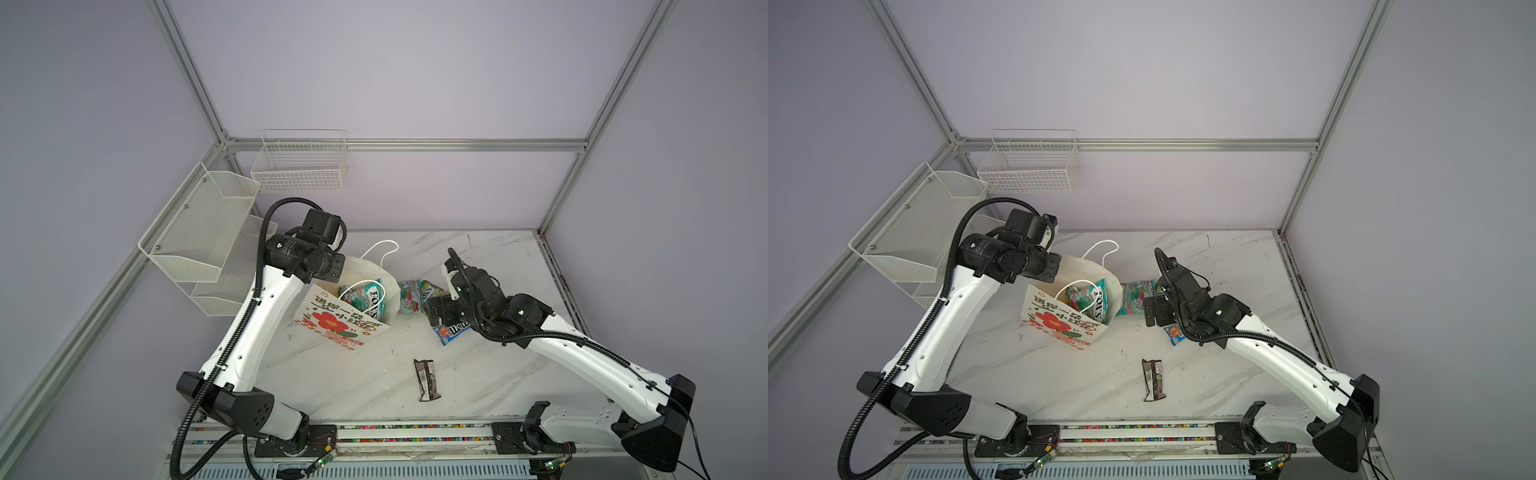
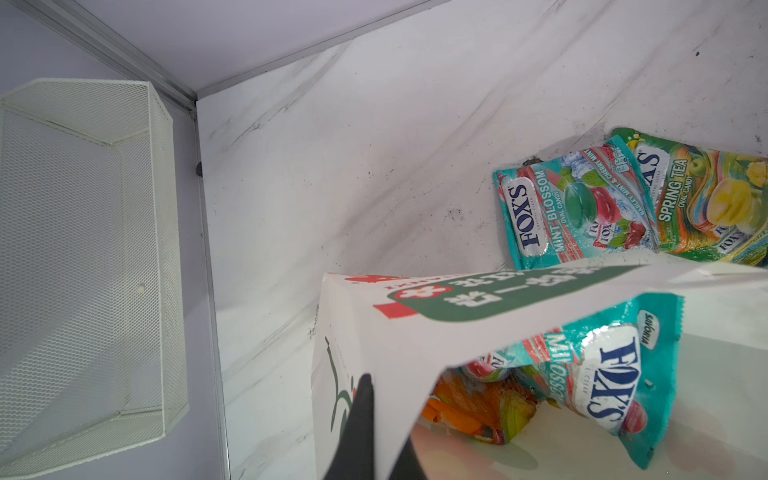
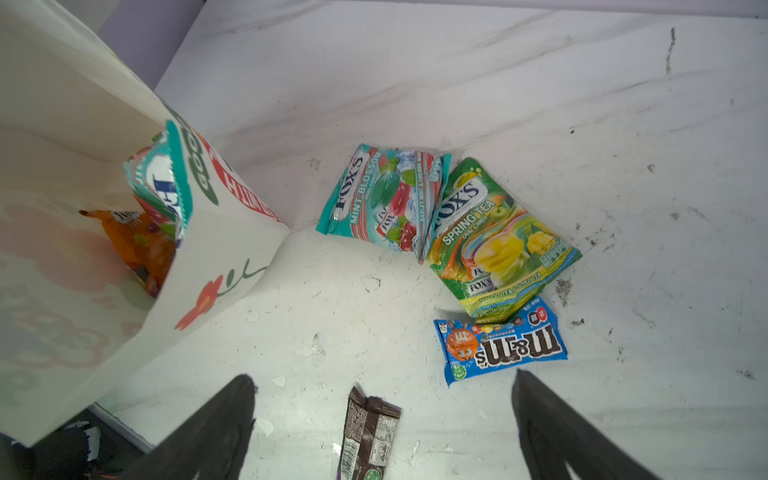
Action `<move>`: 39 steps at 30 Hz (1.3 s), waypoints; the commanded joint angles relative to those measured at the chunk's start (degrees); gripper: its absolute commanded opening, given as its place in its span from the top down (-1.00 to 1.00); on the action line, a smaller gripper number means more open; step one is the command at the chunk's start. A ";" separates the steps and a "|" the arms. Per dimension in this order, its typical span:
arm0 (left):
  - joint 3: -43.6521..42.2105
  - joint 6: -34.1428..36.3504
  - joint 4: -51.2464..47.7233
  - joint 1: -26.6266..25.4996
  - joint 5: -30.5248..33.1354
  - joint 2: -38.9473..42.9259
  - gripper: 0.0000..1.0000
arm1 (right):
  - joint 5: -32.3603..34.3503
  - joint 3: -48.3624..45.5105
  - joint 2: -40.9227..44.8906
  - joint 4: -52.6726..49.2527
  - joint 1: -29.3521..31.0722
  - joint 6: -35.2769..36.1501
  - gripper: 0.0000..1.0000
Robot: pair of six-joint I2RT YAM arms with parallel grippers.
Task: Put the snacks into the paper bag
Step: 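Release the bag rim and move the right gripper down to the chocolate bar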
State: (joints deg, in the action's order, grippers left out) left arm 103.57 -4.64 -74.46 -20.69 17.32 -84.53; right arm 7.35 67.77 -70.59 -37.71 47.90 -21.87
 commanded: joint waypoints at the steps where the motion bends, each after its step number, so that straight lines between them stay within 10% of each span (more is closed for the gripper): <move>1: 3.55 1.19 2.27 0.12 0.69 0.83 1.00 | -2.88 -3.94 1.50 1.10 0.17 -2.29 -0.95; 39: -2.85 -2.38 7.27 0.12 -7.13 6.74 1.00 | -10.01 -22.69 -12.21 15.19 8.31 -12.90 -0.34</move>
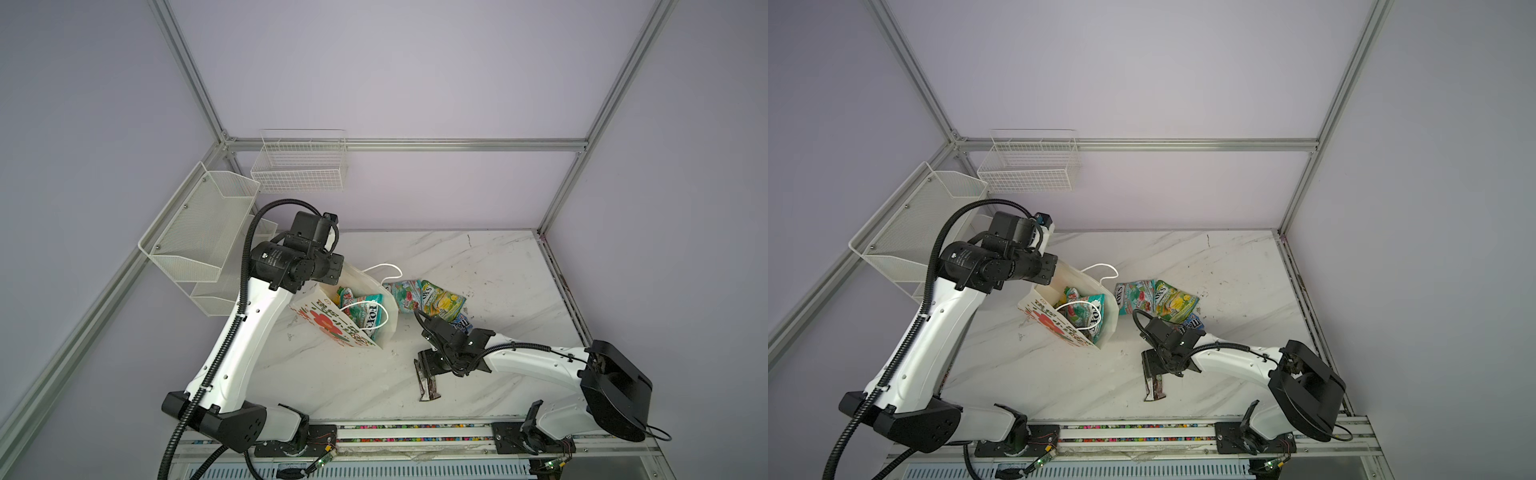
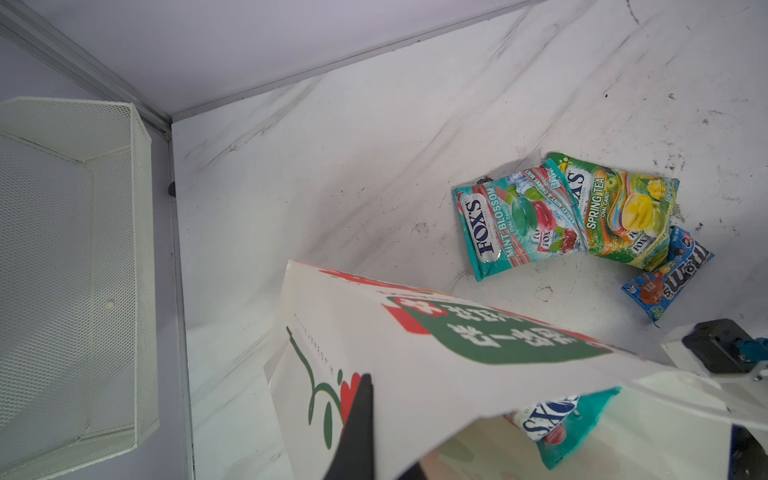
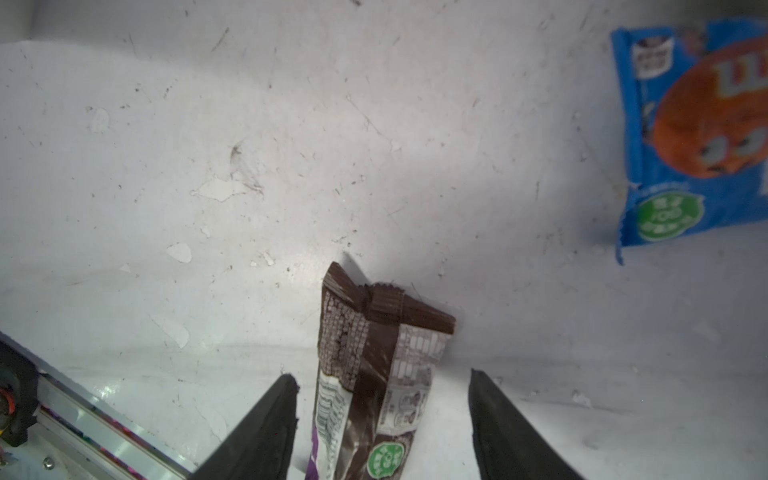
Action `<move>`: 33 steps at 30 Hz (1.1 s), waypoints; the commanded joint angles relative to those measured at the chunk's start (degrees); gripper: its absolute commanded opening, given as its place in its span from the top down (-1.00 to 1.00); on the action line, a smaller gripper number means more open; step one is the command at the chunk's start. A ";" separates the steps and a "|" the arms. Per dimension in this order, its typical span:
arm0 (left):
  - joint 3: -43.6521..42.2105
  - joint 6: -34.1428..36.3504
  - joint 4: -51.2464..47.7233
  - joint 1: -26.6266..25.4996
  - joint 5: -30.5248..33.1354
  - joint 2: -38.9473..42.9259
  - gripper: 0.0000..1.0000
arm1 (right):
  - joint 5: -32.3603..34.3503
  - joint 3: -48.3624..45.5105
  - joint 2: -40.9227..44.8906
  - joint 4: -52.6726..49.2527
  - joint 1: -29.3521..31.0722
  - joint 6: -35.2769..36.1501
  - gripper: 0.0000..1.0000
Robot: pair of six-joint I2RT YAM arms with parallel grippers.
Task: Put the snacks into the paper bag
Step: 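Release the bag rim and move the right gripper down to the chocolate bar, then close the right gripper on the dark chocolate bar wrapper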
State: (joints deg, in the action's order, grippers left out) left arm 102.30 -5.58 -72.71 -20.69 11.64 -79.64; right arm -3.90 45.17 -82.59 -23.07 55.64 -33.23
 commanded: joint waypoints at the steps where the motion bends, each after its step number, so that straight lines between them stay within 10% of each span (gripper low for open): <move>1: -1.72 -1.49 5.60 0.12 -1.58 1.85 1.00 | 1.58 0.00 -0.42 0.22 0.74 -1.57 -0.35; 24: -3.40 -1.12 6.07 0.12 -0.49 1.85 1.00 | 3.98 1.89 -5.91 -0.92 6.35 -3.57 -0.21; 33: -4.02 -1.01 6.16 0.12 0.01 1.94 1.00 | 5.03 3.08 -6.29 -1.76 6.85 -3.46 0.34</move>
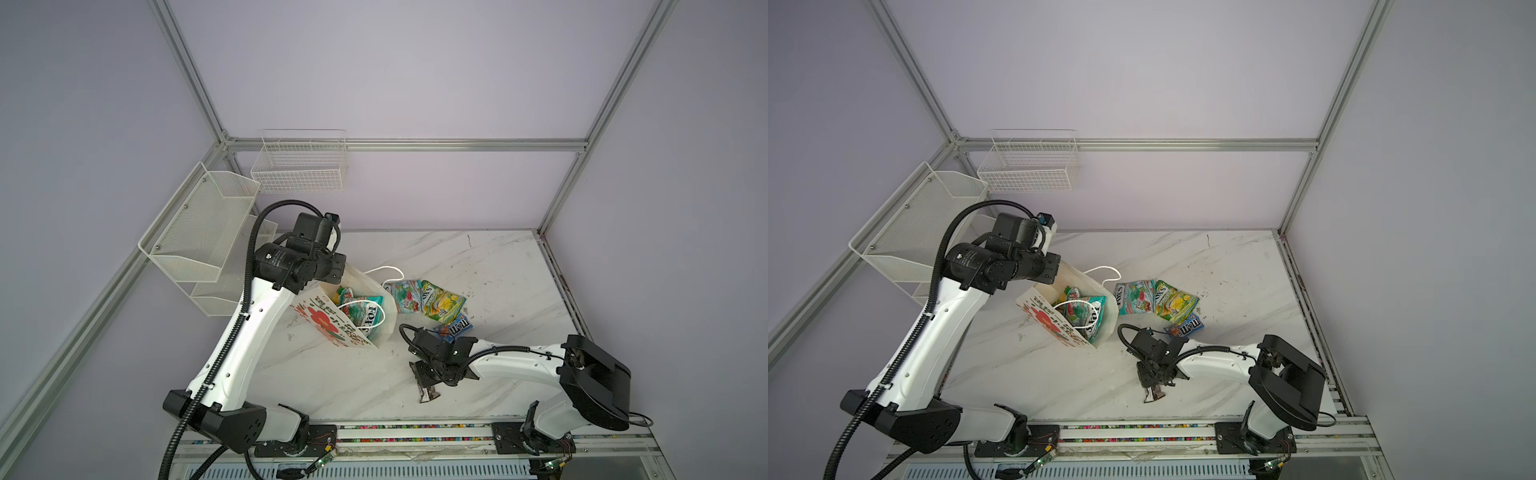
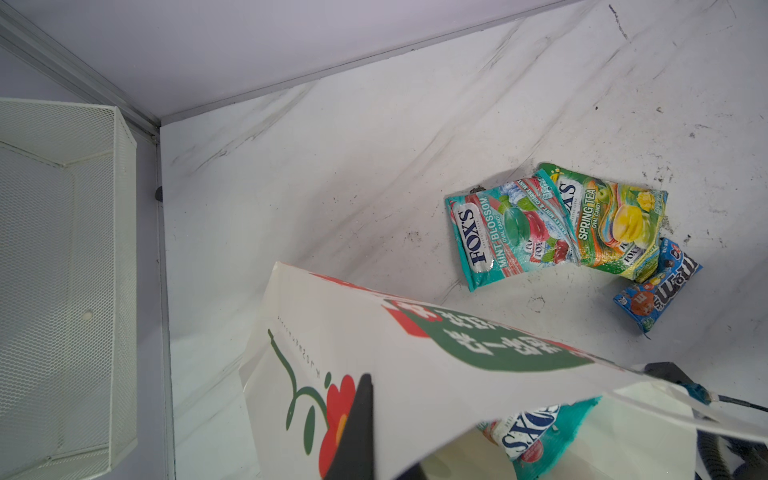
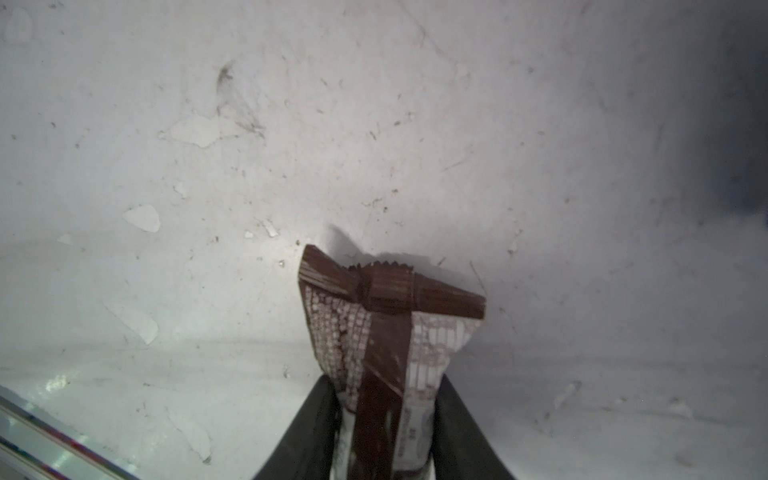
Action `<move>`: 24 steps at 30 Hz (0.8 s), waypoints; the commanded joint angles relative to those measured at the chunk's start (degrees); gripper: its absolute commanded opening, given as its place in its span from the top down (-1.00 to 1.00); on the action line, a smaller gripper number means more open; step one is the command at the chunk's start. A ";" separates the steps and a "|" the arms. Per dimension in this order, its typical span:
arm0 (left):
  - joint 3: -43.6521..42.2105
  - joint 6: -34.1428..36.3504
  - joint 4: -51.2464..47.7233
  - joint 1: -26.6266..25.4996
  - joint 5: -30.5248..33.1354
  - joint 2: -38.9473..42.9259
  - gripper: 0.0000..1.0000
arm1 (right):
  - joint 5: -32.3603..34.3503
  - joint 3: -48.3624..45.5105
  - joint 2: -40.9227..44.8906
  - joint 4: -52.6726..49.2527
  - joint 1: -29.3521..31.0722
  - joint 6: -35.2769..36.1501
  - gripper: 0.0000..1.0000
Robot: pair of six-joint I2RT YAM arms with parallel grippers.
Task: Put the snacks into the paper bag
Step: 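Close the right gripper on the dark chocolate bar wrapper, then lift the chocolate bar with the right gripper and carry it over the paper bag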
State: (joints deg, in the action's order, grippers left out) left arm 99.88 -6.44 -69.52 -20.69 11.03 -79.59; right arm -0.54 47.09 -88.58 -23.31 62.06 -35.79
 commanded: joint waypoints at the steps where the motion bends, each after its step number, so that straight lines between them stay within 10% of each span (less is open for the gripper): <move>1: -1.65 -0.15 2.92 0.12 0.62 1.90 1.00 | 1.84 1.32 -0.22 -1.64 0.42 -0.95 0.39; 24: -2.65 -1.71 2.72 0.11 0.44 2.22 1.00 | 7.57 3.81 19.59 -3.36 0.43 0.78 0.76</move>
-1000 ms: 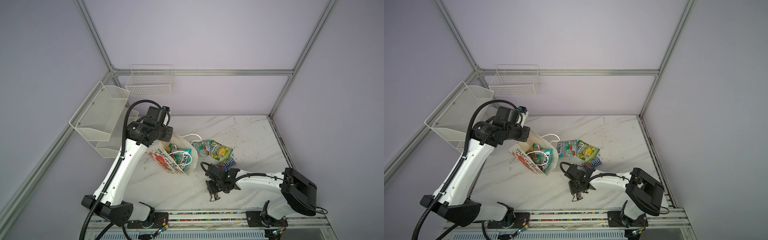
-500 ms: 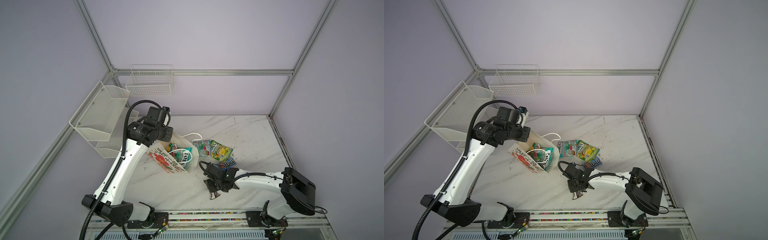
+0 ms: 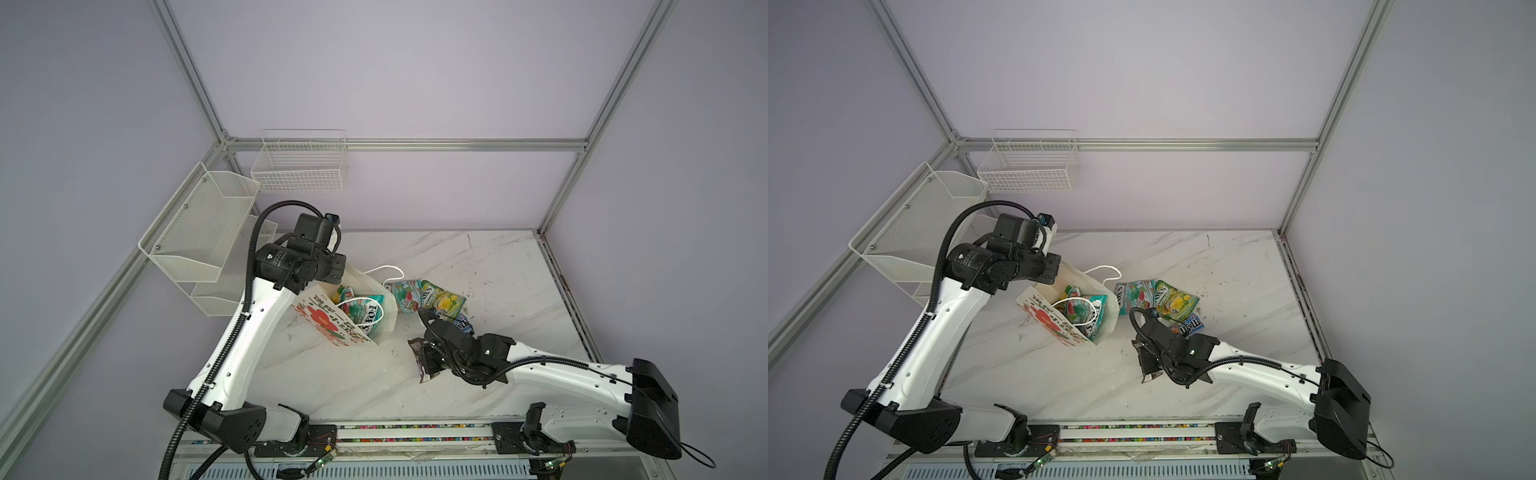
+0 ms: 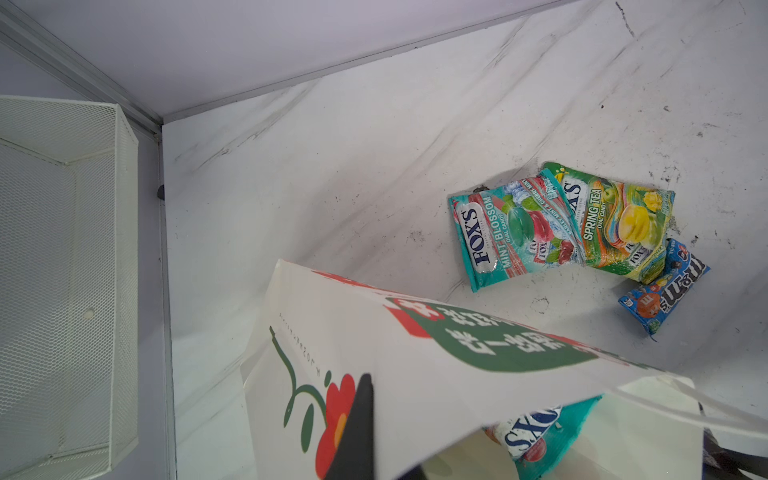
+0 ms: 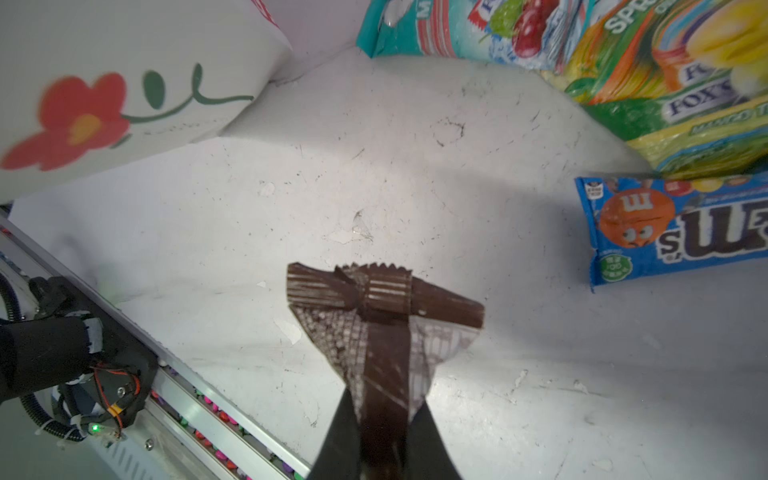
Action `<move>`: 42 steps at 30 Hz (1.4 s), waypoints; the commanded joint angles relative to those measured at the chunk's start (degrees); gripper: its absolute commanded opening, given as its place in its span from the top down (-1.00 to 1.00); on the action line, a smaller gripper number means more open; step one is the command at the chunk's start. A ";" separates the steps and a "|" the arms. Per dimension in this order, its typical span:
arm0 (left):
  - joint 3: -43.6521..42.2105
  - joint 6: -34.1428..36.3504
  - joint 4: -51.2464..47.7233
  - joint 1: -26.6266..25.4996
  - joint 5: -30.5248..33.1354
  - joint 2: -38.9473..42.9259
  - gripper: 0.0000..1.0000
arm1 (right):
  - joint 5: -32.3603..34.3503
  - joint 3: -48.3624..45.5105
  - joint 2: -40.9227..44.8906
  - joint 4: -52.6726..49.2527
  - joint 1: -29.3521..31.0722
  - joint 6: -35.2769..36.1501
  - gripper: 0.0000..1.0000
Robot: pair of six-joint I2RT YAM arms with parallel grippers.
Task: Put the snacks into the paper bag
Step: 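Lift the chocolate bar with the right gripper and carry it over the paper bag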
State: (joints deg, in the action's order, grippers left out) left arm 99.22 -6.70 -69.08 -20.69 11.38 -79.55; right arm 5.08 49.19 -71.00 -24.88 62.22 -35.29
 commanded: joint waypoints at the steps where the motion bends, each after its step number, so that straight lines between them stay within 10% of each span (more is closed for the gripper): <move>1: -2.19 -1.65 2.14 0.12 0.11 2.20 1.00 | 2.05 2.26 2.87 -2.16 0.34 0.67 0.77; 25: 0.23 -5.06 -4.06 0.03 -2.72 6.01 1.00 | -0.55 11.19 11.36 -2.45 0.30 3.97 0.90; 42: -1.98 -0.51 -1.31 0.04 -2.21 7.78 1.00 | -0.31 22.72 0.98 -4.09 0.38 4.93 0.93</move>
State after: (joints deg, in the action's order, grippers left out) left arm 98.65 -9.13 -74.26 -20.69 8.93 -73.95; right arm 3.53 69.89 -69.45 -29.19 62.33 -31.20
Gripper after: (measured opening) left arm 0.047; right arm 0.111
